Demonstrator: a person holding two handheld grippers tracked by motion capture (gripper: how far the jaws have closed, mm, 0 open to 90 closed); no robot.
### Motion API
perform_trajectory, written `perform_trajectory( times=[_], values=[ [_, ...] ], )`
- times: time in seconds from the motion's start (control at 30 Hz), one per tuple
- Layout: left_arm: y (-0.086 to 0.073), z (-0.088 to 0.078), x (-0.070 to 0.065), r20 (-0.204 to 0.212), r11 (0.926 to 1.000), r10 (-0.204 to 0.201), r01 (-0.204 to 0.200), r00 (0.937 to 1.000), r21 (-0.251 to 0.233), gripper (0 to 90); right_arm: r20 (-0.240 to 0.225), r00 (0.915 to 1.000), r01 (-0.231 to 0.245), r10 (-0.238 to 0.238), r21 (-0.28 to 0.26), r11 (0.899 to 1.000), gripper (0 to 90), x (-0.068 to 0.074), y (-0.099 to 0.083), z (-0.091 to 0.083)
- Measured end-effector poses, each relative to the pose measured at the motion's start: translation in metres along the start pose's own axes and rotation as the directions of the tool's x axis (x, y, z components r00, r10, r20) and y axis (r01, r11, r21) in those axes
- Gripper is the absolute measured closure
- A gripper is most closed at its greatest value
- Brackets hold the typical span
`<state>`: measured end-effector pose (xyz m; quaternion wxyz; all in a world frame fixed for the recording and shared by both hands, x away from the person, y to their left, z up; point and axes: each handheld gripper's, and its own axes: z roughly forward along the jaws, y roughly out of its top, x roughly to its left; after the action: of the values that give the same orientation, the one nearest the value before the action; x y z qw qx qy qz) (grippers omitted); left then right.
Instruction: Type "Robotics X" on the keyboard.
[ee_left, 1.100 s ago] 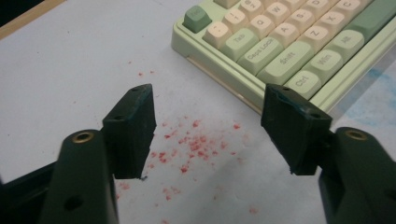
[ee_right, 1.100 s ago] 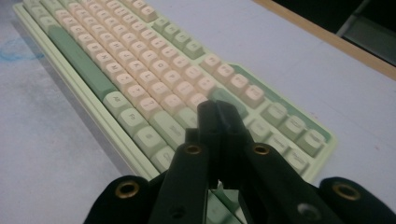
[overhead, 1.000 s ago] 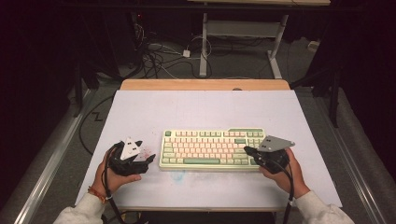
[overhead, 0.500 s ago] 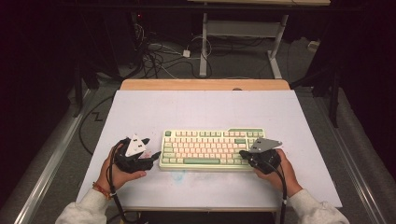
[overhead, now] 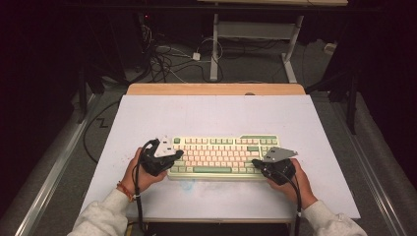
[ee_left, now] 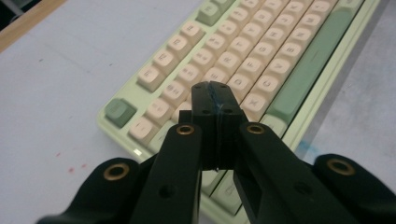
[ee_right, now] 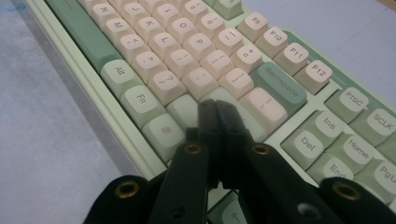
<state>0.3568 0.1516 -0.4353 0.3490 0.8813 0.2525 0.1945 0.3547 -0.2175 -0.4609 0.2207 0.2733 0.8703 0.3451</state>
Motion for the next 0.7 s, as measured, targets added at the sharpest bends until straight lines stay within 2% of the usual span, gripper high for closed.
perform_trajectory(
  times=[0.2, 0.33, 0.53, 0.7],
  values=[
    [0.018, 0.021, -0.006, 0.054, 0.9997, 0.017, -0.018, 0.9984, 0.019, 87.6, 0.005, 1.0000, 0.000, 0.000, -0.005, 1.000, 90.0, 0.001, -0.001, 0.000],
    [0.027, 0.035, -0.007, 0.060, 0.9982, 0.039, -0.041, 0.9974, 0.042, 87.6, 0.008, 1.0000, 0.000, 0.000, -0.006, 1.000, 90.0, 0.001, -0.001, 0.000],
    [0.036, 0.052, -0.007, 0.064, 0.9959, 0.043, -0.048, 0.9970, 0.077, 87.5, 0.012, 0.9999, -0.001, 0.001, -0.005, 1.000, 90.0, 0.002, -0.001, 0.000],
    [0.041, 0.060, -0.008, 0.071, 0.9955, 0.045, -0.050, 0.9965, 0.081, 87.5, 0.013, 0.9999, -0.001, 0.001, -0.005, 1.000, 90.0, 0.002, -0.001, 0.000]
  ],
)
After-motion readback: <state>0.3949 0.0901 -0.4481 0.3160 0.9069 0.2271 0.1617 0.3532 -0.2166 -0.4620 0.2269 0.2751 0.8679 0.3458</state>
